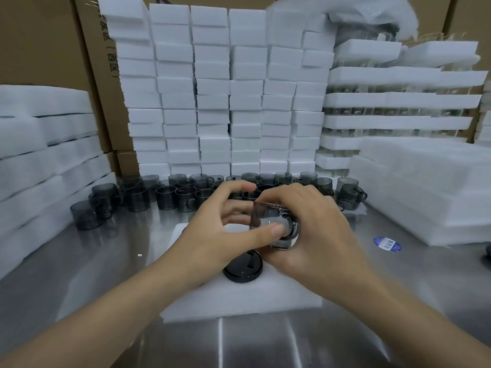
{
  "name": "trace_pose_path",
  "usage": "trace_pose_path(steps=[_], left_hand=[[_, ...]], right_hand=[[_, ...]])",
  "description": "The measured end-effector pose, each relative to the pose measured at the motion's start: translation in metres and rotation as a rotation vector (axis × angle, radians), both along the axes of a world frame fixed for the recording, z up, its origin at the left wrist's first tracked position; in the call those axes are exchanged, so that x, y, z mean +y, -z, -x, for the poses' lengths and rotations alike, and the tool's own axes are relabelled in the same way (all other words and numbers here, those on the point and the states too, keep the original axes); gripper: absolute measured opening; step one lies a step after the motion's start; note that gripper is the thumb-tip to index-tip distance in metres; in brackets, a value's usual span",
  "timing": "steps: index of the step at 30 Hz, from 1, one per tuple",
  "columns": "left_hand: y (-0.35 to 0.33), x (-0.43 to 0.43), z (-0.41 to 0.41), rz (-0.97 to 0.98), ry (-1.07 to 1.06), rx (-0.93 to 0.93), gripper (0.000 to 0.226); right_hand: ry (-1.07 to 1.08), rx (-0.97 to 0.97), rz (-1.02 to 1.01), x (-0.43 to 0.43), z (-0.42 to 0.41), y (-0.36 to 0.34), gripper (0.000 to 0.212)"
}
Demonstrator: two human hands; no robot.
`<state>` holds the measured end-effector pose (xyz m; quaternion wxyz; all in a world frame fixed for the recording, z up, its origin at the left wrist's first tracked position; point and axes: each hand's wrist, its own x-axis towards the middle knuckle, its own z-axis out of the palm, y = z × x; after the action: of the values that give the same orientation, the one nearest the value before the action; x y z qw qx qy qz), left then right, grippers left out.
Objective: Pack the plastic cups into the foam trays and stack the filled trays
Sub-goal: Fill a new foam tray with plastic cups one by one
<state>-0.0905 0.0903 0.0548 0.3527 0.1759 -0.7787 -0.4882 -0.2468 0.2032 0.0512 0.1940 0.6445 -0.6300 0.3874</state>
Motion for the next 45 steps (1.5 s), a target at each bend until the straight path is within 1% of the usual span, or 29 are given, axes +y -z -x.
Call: trace_pose_path(steps=[6,10,12,13,16,18,22,26,27,30,31,35,39,42,45], left_hand=[[-0.001,0.001,-0.001,-0.037,0.089,-0.002,0.075],[0.0,0.0,0.0,0.056,-0.003,0.019,0.073],[-0.001,-0.001,0.001,0.064,-0.048,0.018,0.071],[-0.001,-0.002,0.001,0.059,-0.055,0.014,0.067],[-0.003,-0.004,-0.001,0.03,-0.025,0.021,0.043],[-0.005,-0.004,-0.004,-0.015,-0.014,0.033,0.039],[-0.005,-0.007,-0.005,-0.072,-0.036,0.049,0.049],[-0.003,-0.013,-0.003,-0.02,-0.143,0.062,0.052],[-0.003,-0.015,-0.004,0.0,-0.183,0.041,0.056],[-0.005,-0.024,-0.008,0.142,-0.29,-0.103,0.08],[-0.004,-0.026,-0.01,0.186,-0.311,-0.141,0.082],[-0.003,-0.032,-0.014,0.217,-0.32,-0.229,0.079],[-0.002,-0.036,-0.014,0.305,-0.341,-0.306,0.074],[-0.002,-0.037,-0.016,0.301,-0.32,-0.31,0.078],[-0.002,-0.04,-0.018,0.264,-0.29,-0.292,0.075]], right_hand=[[-0.06,-0.054,0.021,0.002,-0.005,0.001,0.052],[-0.068,-0.028,0.078,0.0,-0.005,0.002,0.044],[-0.074,-0.015,0.123,-0.002,-0.002,0.003,0.043],[-0.072,-0.012,0.143,-0.003,0.0,0.003,0.043],[-0.049,-0.004,0.175,-0.006,0.009,0.005,0.046],[-0.013,-0.001,0.168,-0.007,0.016,0.006,0.051],[0.056,-0.006,0.119,-0.009,0.026,0.007,0.06],[0.118,-0.015,-0.027,-0.01,0.032,0.009,0.077],[0.144,-0.028,-0.053,-0.01,0.034,0.009,0.079],[0.208,-0.063,-0.135,-0.008,0.04,0.008,0.076],[0.22,-0.07,-0.168,-0.008,0.041,0.008,0.074],[0.229,-0.072,-0.268,-0.008,0.041,0.011,0.067],[0.216,-0.092,-0.287,-0.008,0.043,0.013,0.063],[0.21,-0.098,-0.305,-0.01,0.043,0.014,0.061],[0.202,-0.11,-0.308,-0.009,0.044,0.015,0.059]])
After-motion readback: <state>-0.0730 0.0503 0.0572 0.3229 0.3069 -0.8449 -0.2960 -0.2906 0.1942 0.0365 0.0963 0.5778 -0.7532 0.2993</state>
